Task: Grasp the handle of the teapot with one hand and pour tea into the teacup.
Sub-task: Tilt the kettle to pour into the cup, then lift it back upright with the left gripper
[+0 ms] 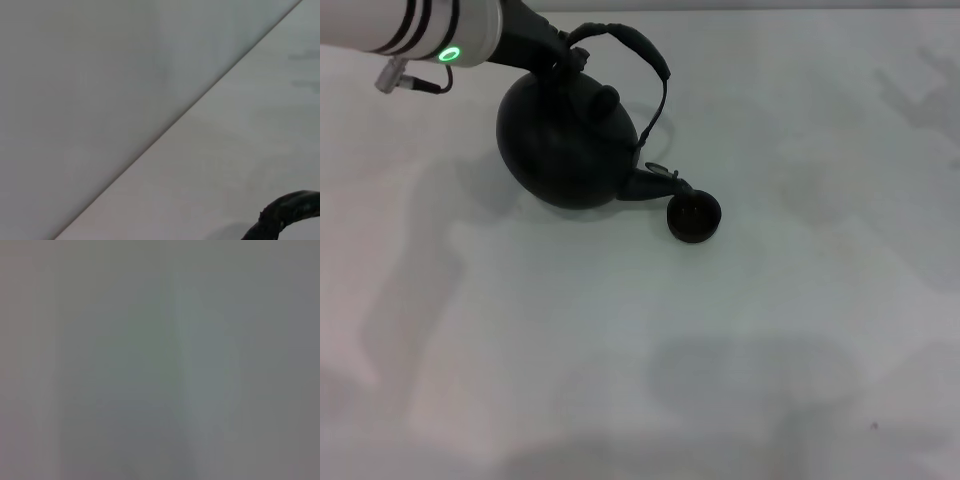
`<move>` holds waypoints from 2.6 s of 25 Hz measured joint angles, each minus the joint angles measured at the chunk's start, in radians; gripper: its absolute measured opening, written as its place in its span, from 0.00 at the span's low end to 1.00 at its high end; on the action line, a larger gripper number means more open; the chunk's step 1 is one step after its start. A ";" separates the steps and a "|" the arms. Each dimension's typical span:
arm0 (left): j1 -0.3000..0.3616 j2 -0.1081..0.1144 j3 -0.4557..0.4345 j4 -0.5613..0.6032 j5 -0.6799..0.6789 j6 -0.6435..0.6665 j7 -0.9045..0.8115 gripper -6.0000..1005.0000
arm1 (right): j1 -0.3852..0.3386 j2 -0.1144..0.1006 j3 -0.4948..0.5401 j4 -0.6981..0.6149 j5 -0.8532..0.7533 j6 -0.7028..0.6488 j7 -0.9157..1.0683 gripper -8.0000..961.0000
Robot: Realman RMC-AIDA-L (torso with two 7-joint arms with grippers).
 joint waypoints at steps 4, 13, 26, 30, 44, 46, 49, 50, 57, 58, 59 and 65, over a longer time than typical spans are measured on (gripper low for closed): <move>-0.004 0.000 0.000 0.010 0.026 -0.017 -0.009 0.16 | 0.002 0.000 0.000 0.000 0.000 -0.004 0.000 0.88; -0.028 0.000 0.005 0.022 0.073 -0.058 -0.022 0.16 | 0.005 0.000 -0.002 0.000 0.000 -0.005 0.000 0.88; -0.066 0.000 0.022 0.023 0.083 -0.069 -0.030 0.16 | 0.013 0.000 0.000 0.001 0.000 -0.023 -0.002 0.88; -0.077 0.000 0.024 0.018 0.083 -0.081 -0.030 0.16 | 0.016 0.000 0.000 0.002 -0.001 -0.029 -0.003 0.88; -0.100 -0.003 0.026 0.015 0.101 -0.107 -0.031 0.16 | 0.024 0.000 0.000 0.002 -0.005 -0.050 -0.005 0.88; -0.104 -0.003 0.027 0.015 0.103 -0.112 -0.035 0.16 | 0.024 0.000 0.000 0.001 -0.005 -0.053 -0.005 0.88; -0.107 -0.003 0.034 0.015 0.104 -0.115 -0.042 0.16 | 0.026 0.000 0.000 0.003 -0.006 -0.056 -0.007 0.88; -0.107 -0.002 0.036 0.014 0.105 -0.115 -0.043 0.16 | 0.027 0.000 0.000 0.005 -0.006 -0.057 -0.008 0.88; -0.107 -0.002 0.039 0.017 0.106 -0.115 -0.052 0.16 | 0.035 -0.002 0.000 0.015 -0.008 -0.070 -0.016 0.88; -0.107 -0.002 0.039 0.017 0.106 -0.115 -0.052 0.16 | 0.035 -0.002 0.000 0.015 -0.008 -0.070 -0.016 0.88; -0.105 -0.002 0.039 0.018 0.106 -0.115 -0.053 0.16 | 0.036 -0.002 0.000 0.015 -0.008 -0.071 -0.016 0.88; -0.087 -0.004 0.039 0.020 0.101 -0.105 -0.056 0.16 | 0.037 -0.002 -0.002 0.015 -0.008 -0.076 -0.016 0.88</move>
